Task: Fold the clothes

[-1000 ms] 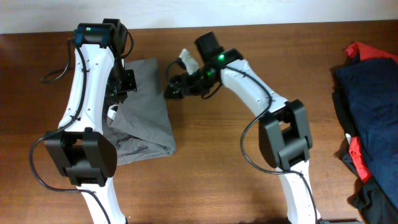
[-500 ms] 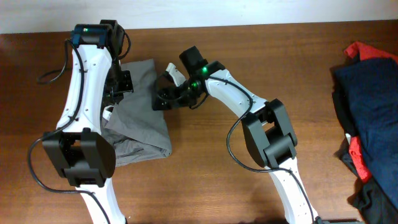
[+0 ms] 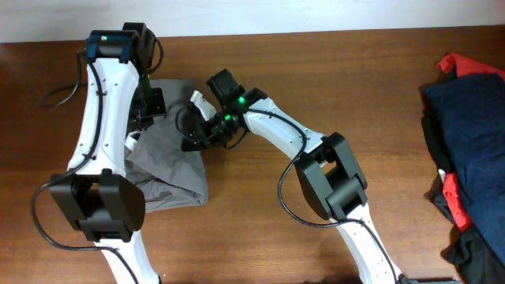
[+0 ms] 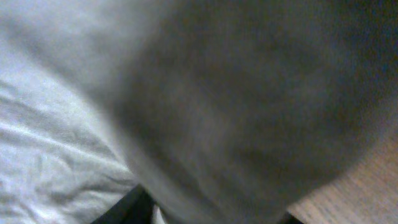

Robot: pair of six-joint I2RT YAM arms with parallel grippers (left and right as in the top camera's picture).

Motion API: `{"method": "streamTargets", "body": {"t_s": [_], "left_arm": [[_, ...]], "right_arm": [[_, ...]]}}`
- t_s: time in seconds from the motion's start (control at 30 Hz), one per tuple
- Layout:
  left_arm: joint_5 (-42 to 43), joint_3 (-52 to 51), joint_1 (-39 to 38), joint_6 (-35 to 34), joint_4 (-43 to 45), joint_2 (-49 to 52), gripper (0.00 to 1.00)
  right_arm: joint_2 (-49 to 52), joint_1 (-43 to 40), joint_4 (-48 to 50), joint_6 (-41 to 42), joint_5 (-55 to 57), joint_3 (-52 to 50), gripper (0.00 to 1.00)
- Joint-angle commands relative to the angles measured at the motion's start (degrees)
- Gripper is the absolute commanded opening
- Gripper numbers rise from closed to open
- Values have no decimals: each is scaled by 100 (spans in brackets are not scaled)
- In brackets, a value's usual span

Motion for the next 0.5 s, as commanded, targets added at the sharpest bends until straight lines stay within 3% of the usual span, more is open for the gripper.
{"method": "streamTargets", "body": {"t_s": [0.0,0.07,0.47], "left_arm": [[-181,-24,48,-76,-24,-225,1],[-184,-24,59,-76,-24,-225,0],[-116,-24,28,-378,0,-225,0]], "right_arm": [[63,-17,17,37,-111,-13,22],[61,-55,20,37,-109,-11,4],[-153,-1416,-321,223,164,-9,4]]}}
